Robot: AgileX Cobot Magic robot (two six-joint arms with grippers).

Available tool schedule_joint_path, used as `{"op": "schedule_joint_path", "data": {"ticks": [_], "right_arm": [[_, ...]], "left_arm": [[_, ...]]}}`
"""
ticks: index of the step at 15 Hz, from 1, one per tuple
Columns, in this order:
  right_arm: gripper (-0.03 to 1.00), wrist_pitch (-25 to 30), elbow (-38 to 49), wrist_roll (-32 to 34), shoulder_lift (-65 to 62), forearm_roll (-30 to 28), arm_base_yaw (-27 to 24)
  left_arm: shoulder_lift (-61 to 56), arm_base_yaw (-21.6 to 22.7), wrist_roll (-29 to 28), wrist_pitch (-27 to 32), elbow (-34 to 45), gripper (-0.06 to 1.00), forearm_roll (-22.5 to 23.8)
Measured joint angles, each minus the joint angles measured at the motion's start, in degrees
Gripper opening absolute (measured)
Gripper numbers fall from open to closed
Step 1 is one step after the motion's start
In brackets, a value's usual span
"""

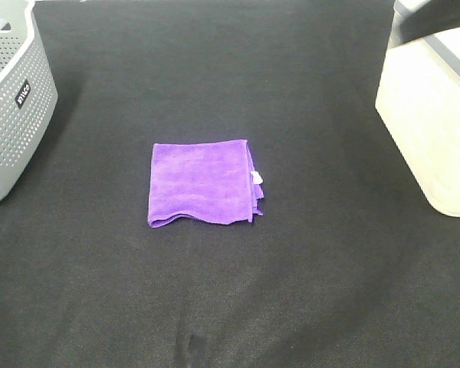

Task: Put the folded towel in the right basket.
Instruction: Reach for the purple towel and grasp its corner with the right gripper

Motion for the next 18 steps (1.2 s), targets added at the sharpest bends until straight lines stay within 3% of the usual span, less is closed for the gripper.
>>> {"op": "schedule_joint_path", "data": {"ticks": [2,5,10,13,18], "right_arm": [[0.96,-2.6,-5.2,0.4,10.9,1.8,5.6],[0.96,-3.8,-13.6,-1.6,28.4,4.2,7.4],[0.95,-3.7,-19.8,-3.8,41.0,0.5,5.0],[0.94,-5.1,-20.3,-6.1,45.4,0.5,1.4],[0.93,-5.8,-20.3,-9.7,50.6,0.6,0.1]], "left_arm": [[0.0,0.0,0.0,0.0,0.0,0.99,0.0],[0.0,0.0,0.0,0.0,0.0,0.99,0.0],[0.0,0.0,0.0,0.0,0.0,0.99,0.0],[0.0,0.0,0.0,0.0,0.0,0.99,0.0],[0.0,0.0,0.0,0.0,0.0,0.99,0.0]]}}
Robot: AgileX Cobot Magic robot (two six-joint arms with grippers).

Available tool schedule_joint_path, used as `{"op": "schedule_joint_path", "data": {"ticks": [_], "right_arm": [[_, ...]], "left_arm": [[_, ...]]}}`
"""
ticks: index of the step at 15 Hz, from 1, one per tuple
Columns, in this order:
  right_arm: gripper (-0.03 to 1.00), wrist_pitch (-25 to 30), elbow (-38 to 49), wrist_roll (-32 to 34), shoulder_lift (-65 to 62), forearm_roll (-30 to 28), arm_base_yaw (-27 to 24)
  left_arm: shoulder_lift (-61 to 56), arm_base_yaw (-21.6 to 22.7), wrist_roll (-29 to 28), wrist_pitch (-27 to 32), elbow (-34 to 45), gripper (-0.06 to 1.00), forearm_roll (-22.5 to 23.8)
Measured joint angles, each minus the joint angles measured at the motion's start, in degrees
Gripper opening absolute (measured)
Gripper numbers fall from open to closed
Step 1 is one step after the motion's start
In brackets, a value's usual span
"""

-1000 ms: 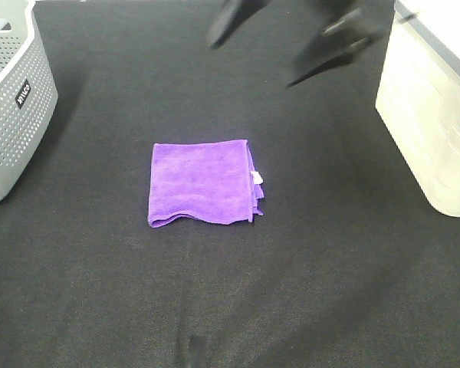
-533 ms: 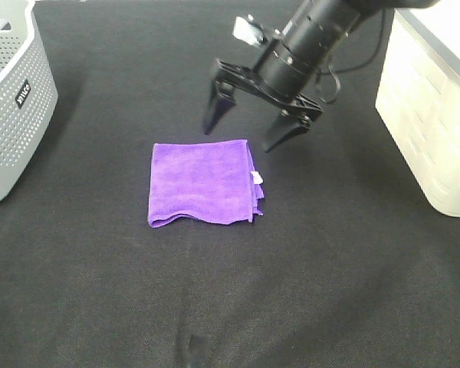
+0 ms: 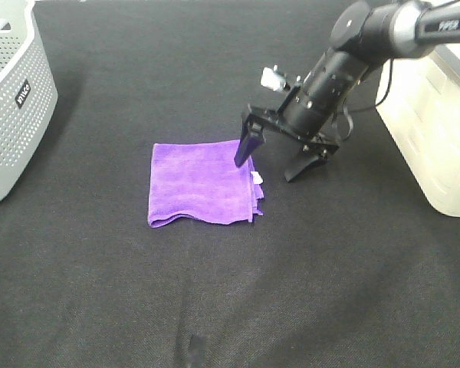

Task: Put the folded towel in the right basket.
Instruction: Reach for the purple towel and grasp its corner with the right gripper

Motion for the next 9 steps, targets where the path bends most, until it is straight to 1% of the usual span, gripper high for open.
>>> {"op": "schedule_joint_path", "data": {"ticks": [3,7,8,9], "right_arm": [[0.91,-0.6,-0.3,-0.8,0.6,1.5,-0.1],[0.89,-0.8,-1.0,-1.5,2.3,5.5,0.1],[0.88,-0.9,-1.3,-1.5,3.2,6.6,0.5],[0.85,-2.2,-1.7,-1.5,4.3,8.4,2.1]], "left_arm": [[0.0,0.0,0.0,0.0,0.0,0.99,0.0],[0.0,0.0,0.0,0.0,0.0,0.99,0.0],[0.0,0.0,0.0,0.0,0.0,0.99,0.0],[0.0,0.0,0.0,0.0,0.0,0.99,0.0]]}}
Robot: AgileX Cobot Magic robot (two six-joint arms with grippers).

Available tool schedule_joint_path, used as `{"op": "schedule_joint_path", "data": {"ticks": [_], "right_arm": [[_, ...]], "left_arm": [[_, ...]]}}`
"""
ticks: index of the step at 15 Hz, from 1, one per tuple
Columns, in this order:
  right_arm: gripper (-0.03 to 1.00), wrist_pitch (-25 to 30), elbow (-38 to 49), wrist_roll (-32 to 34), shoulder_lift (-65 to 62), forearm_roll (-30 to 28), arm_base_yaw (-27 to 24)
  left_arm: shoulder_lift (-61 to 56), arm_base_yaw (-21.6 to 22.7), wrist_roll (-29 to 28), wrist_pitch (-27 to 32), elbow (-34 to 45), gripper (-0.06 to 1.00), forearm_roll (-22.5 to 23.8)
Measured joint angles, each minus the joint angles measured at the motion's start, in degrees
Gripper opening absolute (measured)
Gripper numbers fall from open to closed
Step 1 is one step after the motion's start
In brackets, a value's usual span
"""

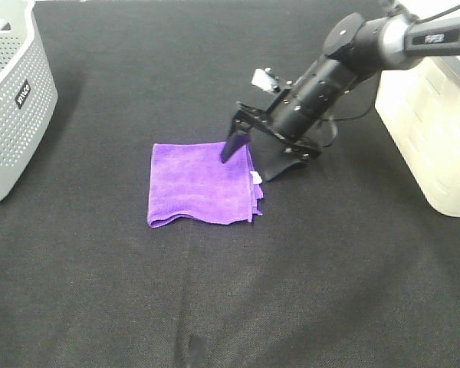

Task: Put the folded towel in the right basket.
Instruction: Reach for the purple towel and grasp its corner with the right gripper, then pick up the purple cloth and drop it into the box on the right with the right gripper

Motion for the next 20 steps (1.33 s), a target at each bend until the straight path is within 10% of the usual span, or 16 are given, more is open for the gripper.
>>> {"op": "schedule_joint_path", "data": {"ticks": [4,7,15,20], "right_arm": [[0.63,-6.2,-0.6,-0.4,2.3,3.7,6.8],[0.15,-7.7,-0.6,-0.3,2.9,2.8,7.5],[0.12,11.4,-24.5,4.0,-3.2,-13.5,6.4],[0.12,12.5,-38.0,5.6,-14.6,-26.6,-5.6]], "left_arm": [[0.0,0.0,0.0,0.0,0.0,0.99,0.0],[0.0,0.0,0.0,0.0,0.0,0.99,0.0],[0.0,0.0,0.0,0.0,0.0,0.99,0.0],[0.0,0.0,0.0,0.0,0.0,0.99,0.0]]}}
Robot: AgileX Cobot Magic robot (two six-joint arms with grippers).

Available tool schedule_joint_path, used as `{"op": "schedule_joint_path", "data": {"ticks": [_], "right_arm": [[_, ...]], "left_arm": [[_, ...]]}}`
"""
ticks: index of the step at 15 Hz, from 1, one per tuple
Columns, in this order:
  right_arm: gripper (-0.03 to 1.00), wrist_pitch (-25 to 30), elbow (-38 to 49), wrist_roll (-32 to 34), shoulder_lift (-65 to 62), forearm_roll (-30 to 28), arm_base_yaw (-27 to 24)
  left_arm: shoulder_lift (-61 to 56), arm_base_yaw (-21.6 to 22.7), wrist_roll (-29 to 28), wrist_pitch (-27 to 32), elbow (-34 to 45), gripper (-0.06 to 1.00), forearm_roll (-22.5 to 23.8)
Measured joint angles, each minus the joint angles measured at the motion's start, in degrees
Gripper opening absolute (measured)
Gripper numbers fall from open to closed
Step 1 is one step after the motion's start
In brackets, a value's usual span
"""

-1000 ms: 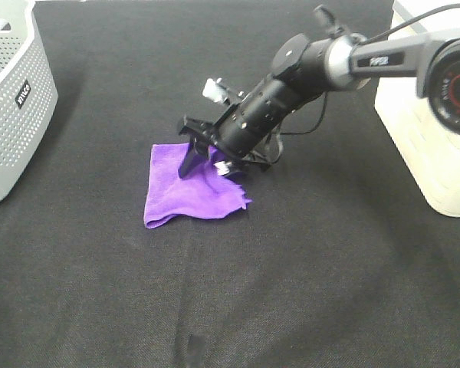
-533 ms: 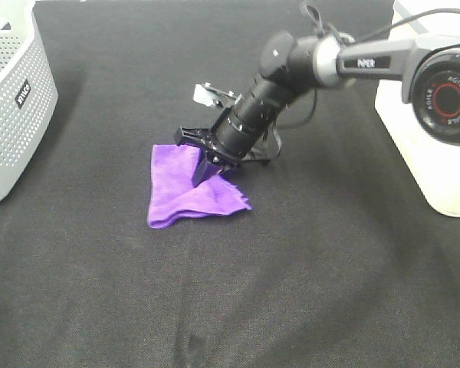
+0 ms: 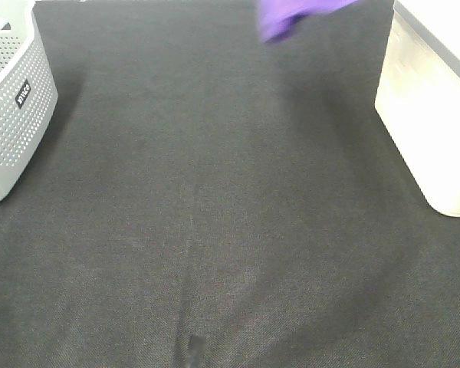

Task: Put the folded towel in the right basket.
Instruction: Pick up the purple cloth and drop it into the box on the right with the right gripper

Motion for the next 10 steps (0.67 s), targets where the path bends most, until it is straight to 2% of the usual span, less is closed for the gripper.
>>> {"op": "schedule_joint_path", "data": {"ticks": [2,5,7,8,9,10], "right_arm": [[0.12,0.1,-0.1,0.0,-3.2,-4.0,-8.8],[0.12,0.2,0.3,0.0,-4.5,-5.4,-22.3],[0.12,0.2,3.9,0.0,-4.4,-5.4,-26.0],[0.18,0.5,6.0,0.1,-3.9,-5.4,-26.5],[0.36,0.7,7.2,0.5,-3.2,-5.8,-26.5],[0.6,0.8,7.9,0.5,-2.3,-6.0,-26.5]], "left_arm": [[0.0,0.0,0.0,0.0,0.0,0.99,0.0],[0.0,0.0,0.0,0.0,0.0,0.99,0.0],[0.0,0.0,0.0,0.0,0.0,0.99,0.0],[0.0,0.0,0.0,0.0,0.0,0.99,0.0],[0.0,0.0,0.0,0.0,0.0,0.99,0.0],[0.0,0.0,0.0,0.0,0.0,0.99,0.0]]}}
